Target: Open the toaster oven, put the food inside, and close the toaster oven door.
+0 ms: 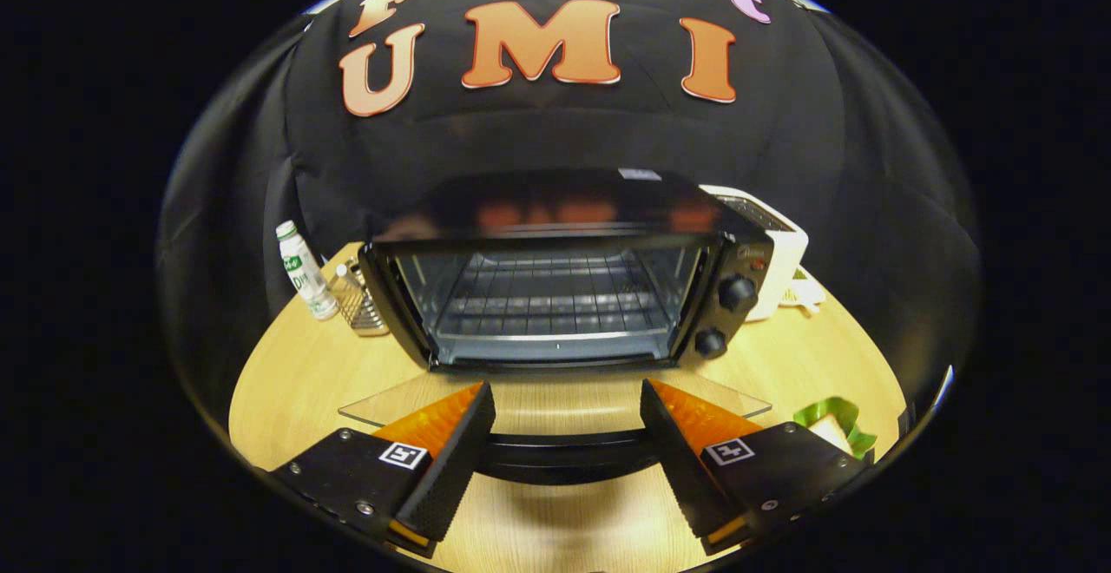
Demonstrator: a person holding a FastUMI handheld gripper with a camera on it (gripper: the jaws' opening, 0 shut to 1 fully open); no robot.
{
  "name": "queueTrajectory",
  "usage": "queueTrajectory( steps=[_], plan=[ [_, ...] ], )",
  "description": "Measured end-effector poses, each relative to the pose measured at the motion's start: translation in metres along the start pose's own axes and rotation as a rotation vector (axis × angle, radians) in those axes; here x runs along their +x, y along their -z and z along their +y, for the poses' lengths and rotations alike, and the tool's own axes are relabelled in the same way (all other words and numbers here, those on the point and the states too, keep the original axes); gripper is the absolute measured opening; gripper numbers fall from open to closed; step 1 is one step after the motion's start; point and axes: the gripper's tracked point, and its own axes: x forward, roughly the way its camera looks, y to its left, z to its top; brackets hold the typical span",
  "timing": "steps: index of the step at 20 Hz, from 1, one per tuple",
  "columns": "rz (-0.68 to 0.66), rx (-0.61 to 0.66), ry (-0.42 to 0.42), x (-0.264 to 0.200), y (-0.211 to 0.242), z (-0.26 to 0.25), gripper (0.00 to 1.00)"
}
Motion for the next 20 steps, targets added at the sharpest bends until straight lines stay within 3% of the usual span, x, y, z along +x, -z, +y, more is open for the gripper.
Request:
queueTrajectory(
  steps=[14,20],
  plan=[
    [0.179,-0.008,0.003,0.021,0.074,-0.001,1.0],
    [0.171,-0.02,-0.02,0.025,0.071,0.001,1.0]
  ],
)
